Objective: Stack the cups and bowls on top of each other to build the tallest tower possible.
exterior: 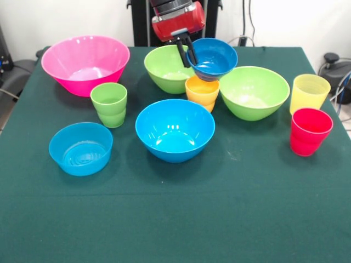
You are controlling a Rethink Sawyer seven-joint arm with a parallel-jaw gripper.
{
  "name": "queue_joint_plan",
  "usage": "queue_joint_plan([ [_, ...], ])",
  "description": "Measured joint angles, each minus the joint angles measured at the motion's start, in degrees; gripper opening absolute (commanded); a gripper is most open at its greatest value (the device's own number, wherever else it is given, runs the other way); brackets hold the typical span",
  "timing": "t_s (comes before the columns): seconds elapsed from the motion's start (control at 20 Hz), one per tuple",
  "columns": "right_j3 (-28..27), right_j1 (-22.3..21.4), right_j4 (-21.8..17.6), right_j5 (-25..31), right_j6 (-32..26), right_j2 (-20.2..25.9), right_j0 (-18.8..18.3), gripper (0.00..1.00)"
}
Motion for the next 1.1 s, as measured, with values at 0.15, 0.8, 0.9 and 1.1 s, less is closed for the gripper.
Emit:
queue_joint_plan([
  [0.15, 0.22, -0.67, 0.01, -1.71, 0.00, -1.51, 1.28, 0.00],
  [0.8, 0.38, -1.34, 0.02, -2.35, 0.00, -2.25, -0.38, 0.00],
  [0.9, 0.38, -1.35, 0.01, -2.34, 0.00, -2.25, -0.67, 0.00],
  [1.1, 0.38, -1.34, 0.01, -2.35, 0.00, -2.25, -0.99, 0.00],
])
